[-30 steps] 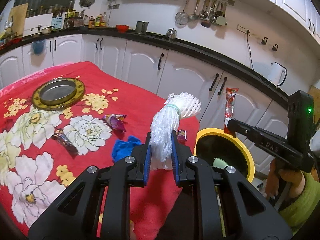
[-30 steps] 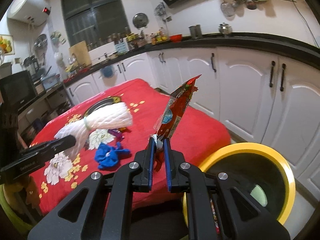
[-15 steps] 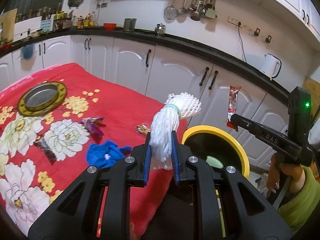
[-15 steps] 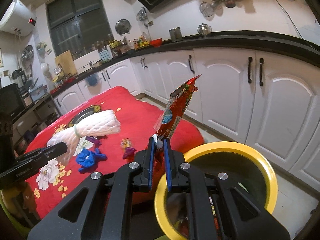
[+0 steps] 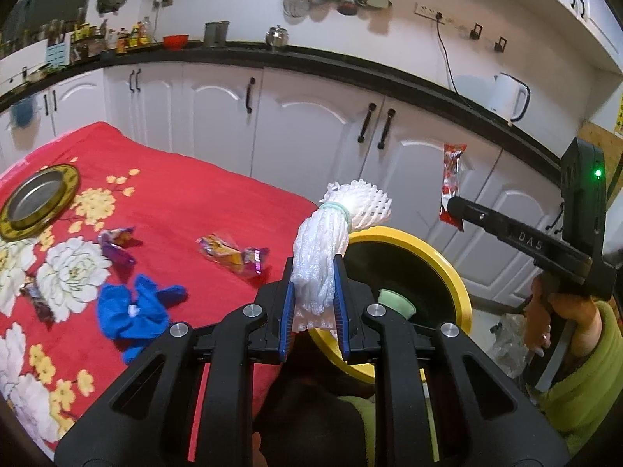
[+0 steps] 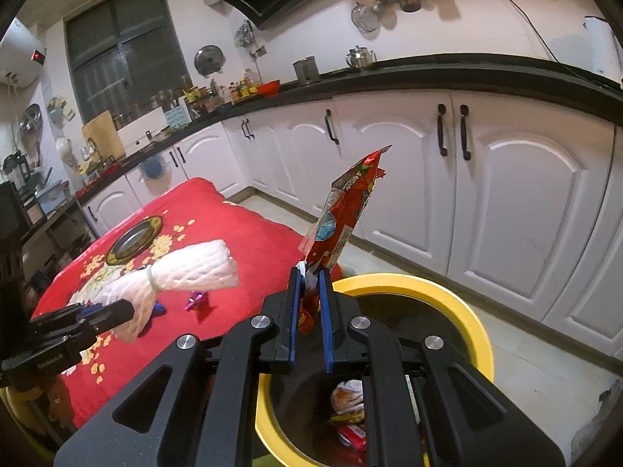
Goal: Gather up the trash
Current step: 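Carry the red wrapper and white mesh sleeve over the bin with both tools, then open the right tool and the left tool to drop both items into the bin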
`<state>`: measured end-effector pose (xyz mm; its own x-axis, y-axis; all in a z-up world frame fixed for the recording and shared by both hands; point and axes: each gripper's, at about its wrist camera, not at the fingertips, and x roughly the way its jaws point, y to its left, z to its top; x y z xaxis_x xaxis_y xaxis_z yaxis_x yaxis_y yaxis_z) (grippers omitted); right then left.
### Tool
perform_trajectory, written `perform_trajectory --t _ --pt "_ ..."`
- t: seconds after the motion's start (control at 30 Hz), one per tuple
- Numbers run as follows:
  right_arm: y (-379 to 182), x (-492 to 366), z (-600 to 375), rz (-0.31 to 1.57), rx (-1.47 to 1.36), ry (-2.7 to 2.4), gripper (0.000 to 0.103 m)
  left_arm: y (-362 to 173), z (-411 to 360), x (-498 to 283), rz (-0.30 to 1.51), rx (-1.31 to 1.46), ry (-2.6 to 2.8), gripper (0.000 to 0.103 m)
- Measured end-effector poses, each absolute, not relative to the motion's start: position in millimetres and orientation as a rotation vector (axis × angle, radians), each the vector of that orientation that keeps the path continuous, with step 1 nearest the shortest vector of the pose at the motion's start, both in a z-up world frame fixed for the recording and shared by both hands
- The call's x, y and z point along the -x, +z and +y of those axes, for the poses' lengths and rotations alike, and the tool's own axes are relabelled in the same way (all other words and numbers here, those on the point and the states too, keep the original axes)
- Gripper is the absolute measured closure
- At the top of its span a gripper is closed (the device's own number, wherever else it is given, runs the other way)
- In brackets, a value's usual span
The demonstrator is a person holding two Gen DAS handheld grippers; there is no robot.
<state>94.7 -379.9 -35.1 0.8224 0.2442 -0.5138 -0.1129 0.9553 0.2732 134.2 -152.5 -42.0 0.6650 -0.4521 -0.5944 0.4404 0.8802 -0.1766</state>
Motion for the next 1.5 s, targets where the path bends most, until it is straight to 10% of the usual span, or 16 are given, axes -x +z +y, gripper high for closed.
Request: perform_trajectory --t 1.5 --pt "-88.9 -84.5 -425.6 0.742 -0.214 0.196 0.09 -101.6 -237.1 -144.7 0.854 -0.134 -0.588 0.084"
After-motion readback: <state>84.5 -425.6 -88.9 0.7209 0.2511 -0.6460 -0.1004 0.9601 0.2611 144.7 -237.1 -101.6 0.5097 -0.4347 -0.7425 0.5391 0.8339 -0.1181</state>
